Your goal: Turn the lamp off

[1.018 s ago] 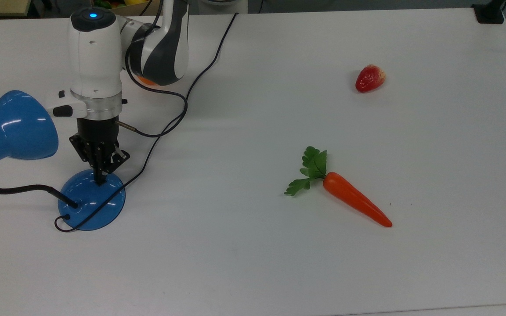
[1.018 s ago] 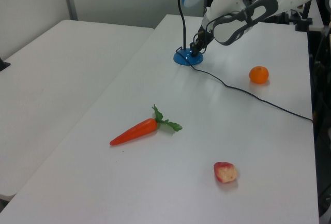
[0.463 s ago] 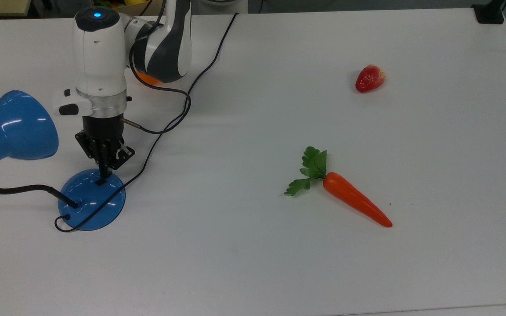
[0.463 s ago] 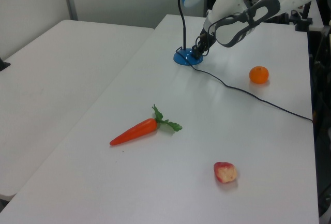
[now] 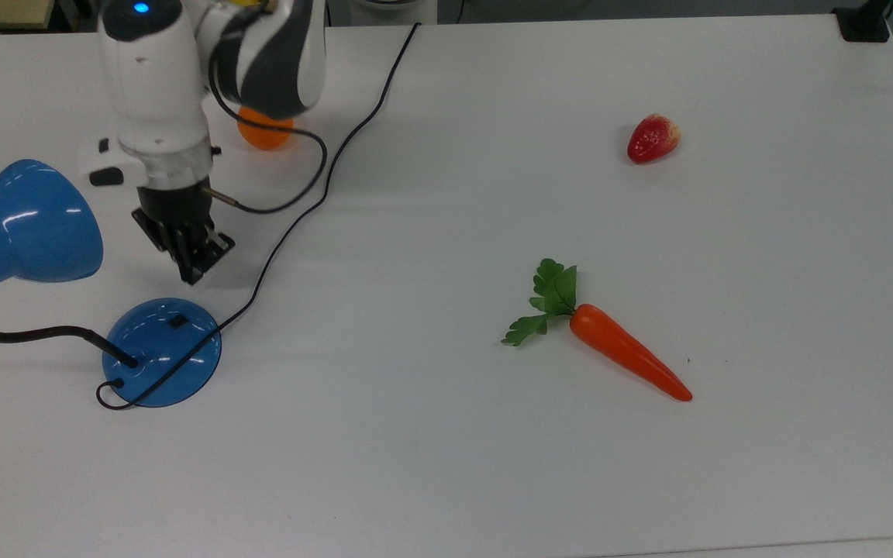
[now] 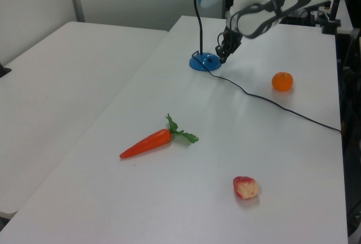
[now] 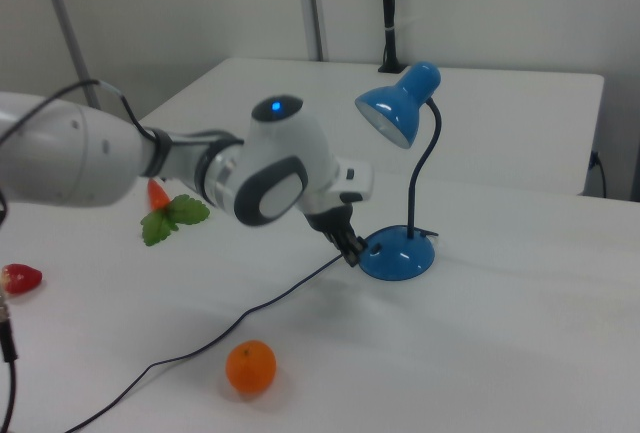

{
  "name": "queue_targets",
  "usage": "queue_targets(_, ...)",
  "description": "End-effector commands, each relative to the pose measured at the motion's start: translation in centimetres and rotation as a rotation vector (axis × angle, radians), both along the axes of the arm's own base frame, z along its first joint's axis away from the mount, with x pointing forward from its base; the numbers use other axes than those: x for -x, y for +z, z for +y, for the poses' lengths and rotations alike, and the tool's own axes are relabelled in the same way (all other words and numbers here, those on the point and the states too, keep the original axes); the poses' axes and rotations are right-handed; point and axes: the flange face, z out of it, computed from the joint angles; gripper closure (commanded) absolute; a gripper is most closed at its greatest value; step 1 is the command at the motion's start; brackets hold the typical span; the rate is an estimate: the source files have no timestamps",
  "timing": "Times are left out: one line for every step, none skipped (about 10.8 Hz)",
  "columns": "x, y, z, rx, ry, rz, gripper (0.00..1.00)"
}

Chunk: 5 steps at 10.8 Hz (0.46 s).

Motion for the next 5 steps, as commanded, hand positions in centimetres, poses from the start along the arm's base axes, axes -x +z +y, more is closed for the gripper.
queue_targets(3.7,6.6,0.7,-0.083,0.074,0.133,0.85)
queue_targets(5.0,8.2,0.6,-0.108,0.122,0.181,0.8)
queue_targets(6.3,10.4,0.7,-0.131,0.165,0.206,0.74)
queue_targets(7.9,12.6,0.5,-0.147,0.206,0.233,0.63)
queue_targets(9.3,14.7,0.7,-0.154,0.242,0.258,0.41)
